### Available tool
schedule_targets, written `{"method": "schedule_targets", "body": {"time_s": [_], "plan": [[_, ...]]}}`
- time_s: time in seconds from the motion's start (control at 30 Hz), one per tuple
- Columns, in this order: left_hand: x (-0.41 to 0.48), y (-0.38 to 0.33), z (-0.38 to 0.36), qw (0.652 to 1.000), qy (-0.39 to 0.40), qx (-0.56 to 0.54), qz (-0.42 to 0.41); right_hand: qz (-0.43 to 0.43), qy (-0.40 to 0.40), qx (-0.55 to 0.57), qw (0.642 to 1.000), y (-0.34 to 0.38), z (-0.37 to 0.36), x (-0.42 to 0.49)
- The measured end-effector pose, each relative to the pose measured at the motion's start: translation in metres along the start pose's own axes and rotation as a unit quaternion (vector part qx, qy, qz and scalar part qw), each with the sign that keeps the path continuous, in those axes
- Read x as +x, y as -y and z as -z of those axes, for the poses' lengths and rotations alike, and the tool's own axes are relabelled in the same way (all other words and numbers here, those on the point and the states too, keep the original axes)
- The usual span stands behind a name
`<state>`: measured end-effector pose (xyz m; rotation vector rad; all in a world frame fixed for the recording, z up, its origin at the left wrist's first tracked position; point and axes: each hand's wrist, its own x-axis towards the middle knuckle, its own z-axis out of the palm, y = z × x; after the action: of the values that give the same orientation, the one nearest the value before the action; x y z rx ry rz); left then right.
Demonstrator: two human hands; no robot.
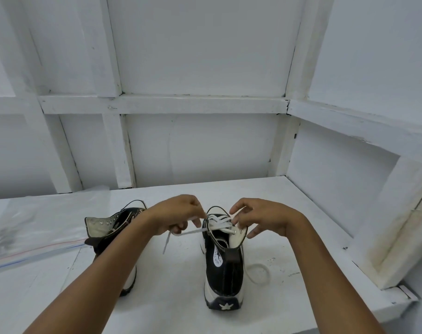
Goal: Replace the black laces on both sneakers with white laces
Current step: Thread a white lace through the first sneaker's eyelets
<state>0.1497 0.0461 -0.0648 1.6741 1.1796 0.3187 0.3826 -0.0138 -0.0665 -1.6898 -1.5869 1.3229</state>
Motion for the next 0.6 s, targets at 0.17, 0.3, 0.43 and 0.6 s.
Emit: {"method": "schedule_targets", "body": {"time_s": [0.17,0.3,0.43,0.6], "plan": [[-0.008,0.002,-0.001,0.99,0.1,0.102,-0.006,-0.047,0.043,0.061,0.996,-0.01,-0.003,-0.002],[-0.011,0.002,0.005,0.987,0.119,0.095,-0.042,-0.051,0.076,0.066,0.994,-0.018,-0.005,-0.005],[-0.013,0.0,0.007,0.988,0.102,0.107,-0.053,-0.022,0.084,0.042,0.995,-0.018,-0.005,-0.008],[-0.009,-0.013,0.012,0.997,0.004,-0.041,-0.069,0.032,-0.009,0.154,0.987,0.005,0.009,-0.01]]}}
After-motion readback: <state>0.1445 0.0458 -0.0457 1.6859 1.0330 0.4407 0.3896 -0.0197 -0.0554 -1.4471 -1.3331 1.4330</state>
